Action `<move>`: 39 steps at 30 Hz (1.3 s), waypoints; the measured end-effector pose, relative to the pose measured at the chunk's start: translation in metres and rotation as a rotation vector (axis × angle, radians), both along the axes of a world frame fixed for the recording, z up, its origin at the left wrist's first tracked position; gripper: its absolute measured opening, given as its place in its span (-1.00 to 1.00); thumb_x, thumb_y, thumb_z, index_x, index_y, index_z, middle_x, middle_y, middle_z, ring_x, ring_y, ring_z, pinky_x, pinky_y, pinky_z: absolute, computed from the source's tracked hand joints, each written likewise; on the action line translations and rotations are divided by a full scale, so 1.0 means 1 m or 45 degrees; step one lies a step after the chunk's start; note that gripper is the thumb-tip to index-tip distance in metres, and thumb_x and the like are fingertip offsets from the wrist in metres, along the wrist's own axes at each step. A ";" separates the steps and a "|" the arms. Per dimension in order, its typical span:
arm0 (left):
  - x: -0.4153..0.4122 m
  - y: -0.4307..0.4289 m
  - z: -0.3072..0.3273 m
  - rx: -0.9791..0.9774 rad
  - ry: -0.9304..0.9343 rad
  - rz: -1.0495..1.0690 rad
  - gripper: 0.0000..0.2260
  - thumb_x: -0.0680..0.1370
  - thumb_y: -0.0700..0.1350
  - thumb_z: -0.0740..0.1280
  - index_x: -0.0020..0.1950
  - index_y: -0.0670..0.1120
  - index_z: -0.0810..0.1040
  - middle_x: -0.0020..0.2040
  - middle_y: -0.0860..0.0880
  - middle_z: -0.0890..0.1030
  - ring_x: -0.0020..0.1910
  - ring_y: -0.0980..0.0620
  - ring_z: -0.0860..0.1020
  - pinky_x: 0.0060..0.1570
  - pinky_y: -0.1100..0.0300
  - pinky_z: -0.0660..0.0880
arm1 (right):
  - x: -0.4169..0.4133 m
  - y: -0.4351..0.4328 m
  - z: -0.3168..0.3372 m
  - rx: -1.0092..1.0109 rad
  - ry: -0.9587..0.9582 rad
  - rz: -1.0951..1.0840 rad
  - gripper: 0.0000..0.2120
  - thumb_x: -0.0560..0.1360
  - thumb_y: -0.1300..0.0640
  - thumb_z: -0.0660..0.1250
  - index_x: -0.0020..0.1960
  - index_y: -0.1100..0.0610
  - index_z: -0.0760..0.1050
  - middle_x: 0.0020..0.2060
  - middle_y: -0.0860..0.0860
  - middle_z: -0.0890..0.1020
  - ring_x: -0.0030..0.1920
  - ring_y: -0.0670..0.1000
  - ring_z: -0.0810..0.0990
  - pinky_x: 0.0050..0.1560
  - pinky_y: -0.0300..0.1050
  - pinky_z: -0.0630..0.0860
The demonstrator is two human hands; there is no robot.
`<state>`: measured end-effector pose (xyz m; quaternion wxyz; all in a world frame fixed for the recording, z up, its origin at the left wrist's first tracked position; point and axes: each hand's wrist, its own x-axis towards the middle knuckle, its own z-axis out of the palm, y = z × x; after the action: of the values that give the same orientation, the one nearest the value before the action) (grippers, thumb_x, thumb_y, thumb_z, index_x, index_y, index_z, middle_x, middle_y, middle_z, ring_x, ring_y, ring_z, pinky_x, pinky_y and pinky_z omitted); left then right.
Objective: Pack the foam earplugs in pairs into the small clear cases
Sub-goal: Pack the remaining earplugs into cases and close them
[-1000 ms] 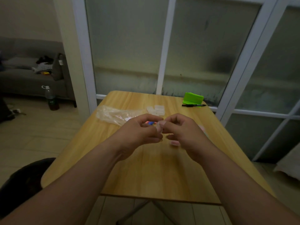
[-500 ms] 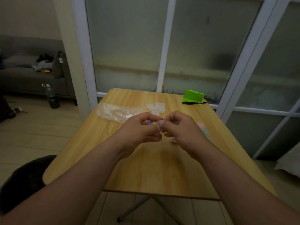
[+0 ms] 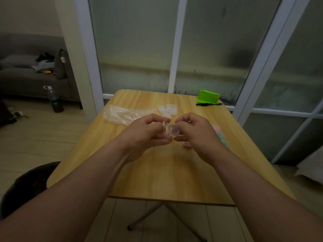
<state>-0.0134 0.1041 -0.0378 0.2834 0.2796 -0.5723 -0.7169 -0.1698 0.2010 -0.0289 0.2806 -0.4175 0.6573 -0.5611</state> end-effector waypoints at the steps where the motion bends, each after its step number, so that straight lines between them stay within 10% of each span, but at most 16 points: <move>1: -0.001 0.001 0.000 0.022 0.013 0.002 -0.78 0.63 -0.32 0.34 0.24 -0.18 0.65 0.08 -0.30 0.70 -0.05 -0.12 0.73 0.01 0.05 0.69 | -0.001 0.000 -0.001 0.003 0.023 -0.012 -0.92 0.61 0.21 0.39 0.09 0.17 0.62 -0.08 0.08 0.75 -0.13 0.04 0.73 -0.38 -0.33 0.54; 8: -0.005 0.008 -0.003 -0.081 -0.049 0.068 -0.78 0.60 -0.30 0.41 0.25 -0.20 0.57 0.11 -0.31 0.70 0.03 -0.18 0.75 0.05 0.03 0.70 | -0.005 -0.004 -0.009 -0.047 0.643 -0.034 -0.94 0.62 0.00 0.42 0.02 -0.04 0.66 -0.20 -0.15 0.70 -0.17 -0.13 0.67 -0.17 -0.06 0.67; 11: -0.002 0.003 0.000 0.111 0.014 -0.010 -0.72 0.62 -0.38 0.32 0.31 -0.23 0.50 0.14 -0.36 0.67 0.04 -0.19 0.75 0.03 0.06 0.70 | -0.016 -0.010 -0.006 -0.043 0.551 -0.098 -0.89 0.63 0.06 0.41 0.01 -0.06 0.72 -0.22 -0.17 0.71 -0.17 -0.07 0.68 -0.10 0.12 0.69; 17: 0.005 0.005 0.002 0.045 -0.068 -0.314 -0.69 0.59 -0.40 0.20 0.25 -0.18 0.59 -0.04 -0.14 0.63 -0.25 0.07 0.55 -0.24 0.20 0.50 | -0.006 -0.026 0.007 -0.037 0.793 0.157 -0.83 0.65 0.10 0.38 0.06 -0.01 0.76 -0.13 -0.15 0.75 -0.10 -0.20 0.67 -0.10 -0.26 0.56; 24: 0.007 -0.012 0.007 0.386 0.095 -0.012 -0.67 0.72 0.14 0.19 0.09 -0.11 0.53 -0.28 -0.04 0.47 -0.42 0.09 0.33 -0.44 0.26 0.13 | -0.013 -0.046 0.011 -0.067 0.421 0.080 -0.82 0.67 -0.01 0.37 0.06 0.02 0.73 -0.11 -0.08 0.74 -0.12 -0.12 0.68 -0.09 -0.10 0.57; 39: 0.013 -0.026 0.004 0.686 0.301 0.389 -0.61 0.75 0.11 0.12 0.22 -0.15 0.57 0.03 -0.18 0.61 -0.19 -0.04 0.55 -0.24 0.16 0.52 | -0.027 -0.067 -0.032 0.276 1.123 0.000 -0.77 0.61 0.02 0.43 0.25 -0.16 0.67 0.06 -0.07 0.57 0.05 -0.03 0.54 0.00 -0.06 0.45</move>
<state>-0.0009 0.0781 -0.0340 0.3680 0.3421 -0.2765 -0.8192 -0.1965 0.1336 -0.0607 0.0158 -0.5848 0.7691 -0.2575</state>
